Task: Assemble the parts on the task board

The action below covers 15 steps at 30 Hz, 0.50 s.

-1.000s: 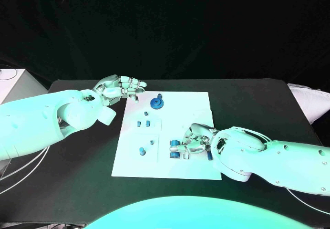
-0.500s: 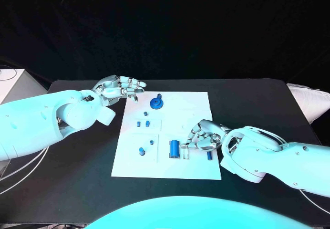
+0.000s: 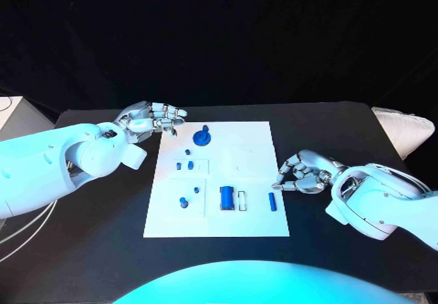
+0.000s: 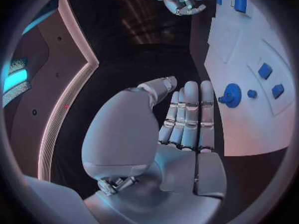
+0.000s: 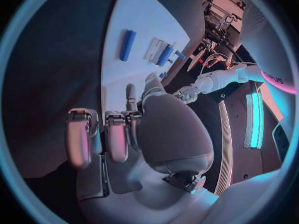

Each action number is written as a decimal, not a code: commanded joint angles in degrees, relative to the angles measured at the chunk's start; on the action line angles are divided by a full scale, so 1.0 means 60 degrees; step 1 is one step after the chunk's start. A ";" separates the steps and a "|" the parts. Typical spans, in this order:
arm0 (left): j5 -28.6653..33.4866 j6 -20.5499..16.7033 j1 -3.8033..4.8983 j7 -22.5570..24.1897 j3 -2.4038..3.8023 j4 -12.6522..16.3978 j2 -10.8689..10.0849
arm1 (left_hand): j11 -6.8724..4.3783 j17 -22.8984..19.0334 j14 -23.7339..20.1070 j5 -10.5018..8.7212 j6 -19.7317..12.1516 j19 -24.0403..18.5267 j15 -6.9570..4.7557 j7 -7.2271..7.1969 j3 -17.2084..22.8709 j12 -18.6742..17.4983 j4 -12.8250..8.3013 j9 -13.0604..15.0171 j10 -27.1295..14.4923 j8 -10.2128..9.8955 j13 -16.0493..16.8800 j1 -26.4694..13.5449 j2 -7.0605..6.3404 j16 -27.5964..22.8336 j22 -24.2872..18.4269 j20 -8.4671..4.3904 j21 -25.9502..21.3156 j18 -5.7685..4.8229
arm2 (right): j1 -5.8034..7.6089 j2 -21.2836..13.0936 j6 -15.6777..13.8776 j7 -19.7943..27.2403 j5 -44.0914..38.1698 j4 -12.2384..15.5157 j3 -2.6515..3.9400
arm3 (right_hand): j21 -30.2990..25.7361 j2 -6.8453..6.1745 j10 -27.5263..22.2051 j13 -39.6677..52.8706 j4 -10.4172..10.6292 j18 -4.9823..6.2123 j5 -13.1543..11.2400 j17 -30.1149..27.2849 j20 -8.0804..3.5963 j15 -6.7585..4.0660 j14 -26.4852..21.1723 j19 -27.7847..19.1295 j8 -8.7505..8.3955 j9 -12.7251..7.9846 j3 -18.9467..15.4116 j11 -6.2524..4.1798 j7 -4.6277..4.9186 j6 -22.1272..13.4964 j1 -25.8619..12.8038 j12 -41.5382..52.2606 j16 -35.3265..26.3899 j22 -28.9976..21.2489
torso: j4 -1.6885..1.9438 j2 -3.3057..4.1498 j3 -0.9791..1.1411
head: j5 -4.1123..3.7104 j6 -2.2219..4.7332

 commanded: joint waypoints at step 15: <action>-0.0009 0.0041 -0.0087 0.0204 -0.0001 0.0077 -0.0058 | 0.0006 -0.0007 -0.0066 0.0042 -0.0039 -0.0026 0.0022 0.0065 0.0010 0.0045 0.0046 -0.0009 -0.0047 0.0040 0.0000 -0.0081 0.0034 0.0048 -0.0012 0.0064 -0.0035 0.0146 | -0.0734 0.0201 0.0341 -0.1247 -0.2772 -0.0137 -0.0118 | 0.0000 -0.0209 0.0730 0.2220 0.0084 -0.0024 -0.0156 0.2513 0.0024 0.0024 0.1015 0.0770 0.0021 -0.0007 -0.0250 0.0002 -0.0021 0.0259 -0.0208 -0.0091 0.0059 0.2263 | -0.0003 0.0005 0.0002 | -0.0063 0.0001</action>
